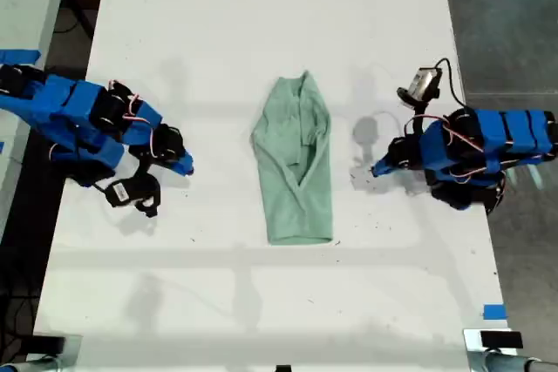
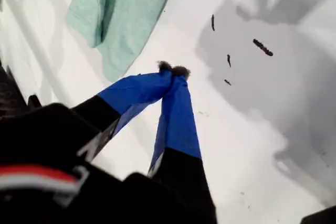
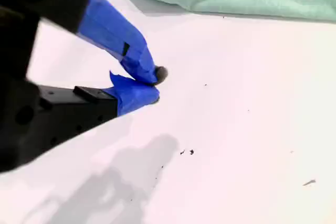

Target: Fold t shirt

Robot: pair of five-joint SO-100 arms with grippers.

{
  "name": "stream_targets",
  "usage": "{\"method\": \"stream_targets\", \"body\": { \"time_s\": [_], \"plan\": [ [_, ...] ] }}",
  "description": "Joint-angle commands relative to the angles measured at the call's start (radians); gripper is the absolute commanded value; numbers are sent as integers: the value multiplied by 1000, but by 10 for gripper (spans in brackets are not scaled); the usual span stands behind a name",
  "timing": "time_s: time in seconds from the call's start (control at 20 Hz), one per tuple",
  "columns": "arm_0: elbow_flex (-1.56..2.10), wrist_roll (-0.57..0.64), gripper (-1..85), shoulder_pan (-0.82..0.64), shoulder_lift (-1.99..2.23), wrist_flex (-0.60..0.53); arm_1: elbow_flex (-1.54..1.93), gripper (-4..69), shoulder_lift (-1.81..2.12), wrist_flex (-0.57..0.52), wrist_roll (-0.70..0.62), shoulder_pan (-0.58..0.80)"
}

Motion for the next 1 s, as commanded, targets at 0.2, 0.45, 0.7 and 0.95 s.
{"method": "stream_targets", "body": {
  "time_s": [0.2,0.45,0.7,0.95],
  "plan": [
    [-865,89,73,92,-673,51,-741,100,-822,118,135,-158],
    [-1221,189,122,91,-1077,58,-1054,223,-1206,181,156,-202],
    [-1229,268,183,64,-1187,-37,-1052,275,-1269,137,164,-233],
    [-1262,285,190,55,-1324,-155,-1052,270,-1278,135,187,-261]
  ]
}}
